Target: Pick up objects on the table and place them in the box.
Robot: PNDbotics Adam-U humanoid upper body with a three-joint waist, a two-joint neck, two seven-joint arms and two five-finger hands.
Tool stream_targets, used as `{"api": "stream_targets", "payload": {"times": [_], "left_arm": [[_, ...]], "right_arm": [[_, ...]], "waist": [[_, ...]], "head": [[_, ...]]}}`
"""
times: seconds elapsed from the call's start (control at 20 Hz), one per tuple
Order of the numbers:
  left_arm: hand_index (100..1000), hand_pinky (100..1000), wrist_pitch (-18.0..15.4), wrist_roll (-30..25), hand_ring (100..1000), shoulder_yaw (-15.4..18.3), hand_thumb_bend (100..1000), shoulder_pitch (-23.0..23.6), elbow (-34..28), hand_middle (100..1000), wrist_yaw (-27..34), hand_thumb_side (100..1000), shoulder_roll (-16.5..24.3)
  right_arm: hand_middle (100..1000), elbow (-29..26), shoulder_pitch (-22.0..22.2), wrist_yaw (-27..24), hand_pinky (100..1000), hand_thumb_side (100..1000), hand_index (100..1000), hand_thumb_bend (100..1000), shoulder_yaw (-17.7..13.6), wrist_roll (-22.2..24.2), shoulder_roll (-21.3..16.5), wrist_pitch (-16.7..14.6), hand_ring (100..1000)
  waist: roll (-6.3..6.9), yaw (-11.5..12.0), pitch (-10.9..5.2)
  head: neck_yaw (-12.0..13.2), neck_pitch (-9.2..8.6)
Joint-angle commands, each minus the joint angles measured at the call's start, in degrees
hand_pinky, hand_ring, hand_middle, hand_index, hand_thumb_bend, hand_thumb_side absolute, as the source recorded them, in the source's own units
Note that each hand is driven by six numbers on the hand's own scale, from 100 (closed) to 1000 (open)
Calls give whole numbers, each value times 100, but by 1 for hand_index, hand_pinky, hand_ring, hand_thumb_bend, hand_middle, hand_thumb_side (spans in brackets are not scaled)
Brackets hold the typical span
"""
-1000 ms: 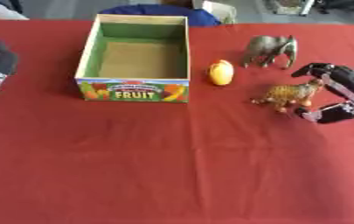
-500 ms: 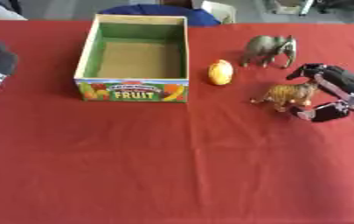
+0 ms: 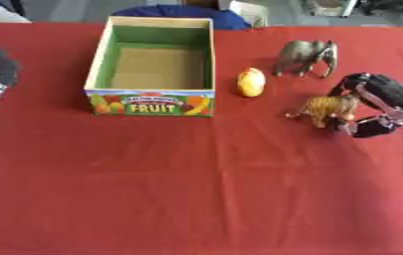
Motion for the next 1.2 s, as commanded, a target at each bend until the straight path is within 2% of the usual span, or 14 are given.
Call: {"api": "stream_targets", "payload": {"times": [0.05, 0.3, 0.5, 0.9, 1.2], "left_arm": [[637, 565, -13, -21, 596, 4, 745, -48, -84, 576, 12, 406, 50], [638, 565, -13, -29, 596, 1, 745, -47, -80, 576, 12, 406, 45], [638, 565, -15, -27, 596, 5, 745, -48, -79, 576, 10, 406, 46], [638, 566, -17, -25, 596, 11, 744, -52, -82, 576, 7, 405, 57], [638, 566, -17, -36, 596, 2, 744, -56, -84, 576, 6, 405, 61]], "right_arm": [[524, -53, -97, 220, 741, 100, 633, 248, -63, -123, -119, -6, 754], [427, -78, -118, 442, 706, 100, 515, 195, -74, -375, -123, -12, 712], [356, -121, -133, 502, 682, 100, 463, 132, -106, -634, -124, -9, 680], [325, -556, -217, 125, 673, 100, 442, 101, -113, -719, -259, 29, 667], [314, -963, -584, -206, 674, 100, 437, 100, -81, -555, -363, 48, 660]], "waist": [[-6, 2, -94], [-9, 1, -97], [-8, 4, -96], [-19, 13, -103], [-24, 27, -109]], "head": [[-2, 15], [-4, 11], [1, 8], [33, -11], [43, -25]]}}
